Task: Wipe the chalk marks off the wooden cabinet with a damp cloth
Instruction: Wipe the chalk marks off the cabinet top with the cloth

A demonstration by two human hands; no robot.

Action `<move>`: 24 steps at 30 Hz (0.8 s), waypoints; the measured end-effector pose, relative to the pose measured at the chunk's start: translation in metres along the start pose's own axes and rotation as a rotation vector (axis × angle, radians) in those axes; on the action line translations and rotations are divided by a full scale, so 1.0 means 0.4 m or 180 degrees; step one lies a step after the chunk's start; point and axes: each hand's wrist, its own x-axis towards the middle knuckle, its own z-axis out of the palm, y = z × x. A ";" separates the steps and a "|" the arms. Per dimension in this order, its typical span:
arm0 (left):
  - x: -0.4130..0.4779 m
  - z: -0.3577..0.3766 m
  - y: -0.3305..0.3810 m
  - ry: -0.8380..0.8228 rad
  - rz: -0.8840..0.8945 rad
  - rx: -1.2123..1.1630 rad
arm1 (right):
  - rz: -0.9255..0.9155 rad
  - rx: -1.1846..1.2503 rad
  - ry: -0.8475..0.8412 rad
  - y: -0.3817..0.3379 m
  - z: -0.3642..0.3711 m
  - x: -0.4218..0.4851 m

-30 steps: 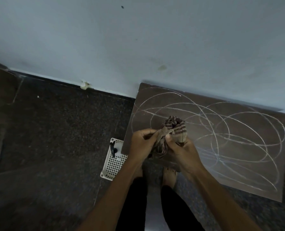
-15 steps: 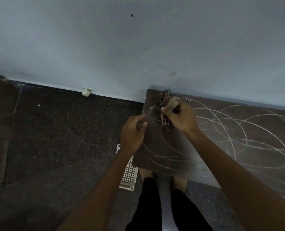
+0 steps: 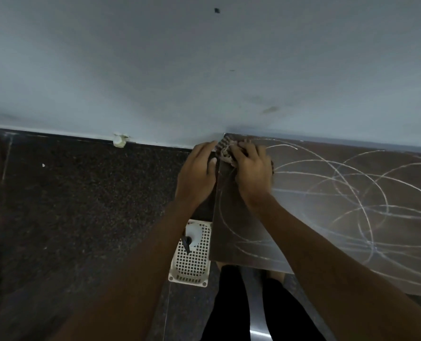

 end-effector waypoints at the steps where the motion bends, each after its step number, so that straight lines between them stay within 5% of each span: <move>1: 0.009 -0.001 -0.001 -0.0032 0.0042 0.0024 | -0.0140 -0.0046 -0.0022 -0.008 -0.002 -0.009; 9: 0.076 -0.022 0.010 -0.1146 0.0513 0.0583 | -0.0874 -0.0110 -0.0306 0.032 0.004 -0.140; 14: 0.104 -0.024 0.027 -0.1555 0.0402 0.0902 | -0.0820 -0.0245 -0.0476 0.064 -0.019 -0.127; 24: 0.096 -0.025 0.018 -0.0796 0.0484 0.0824 | -0.0350 -0.0322 -0.0374 0.009 -0.028 0.122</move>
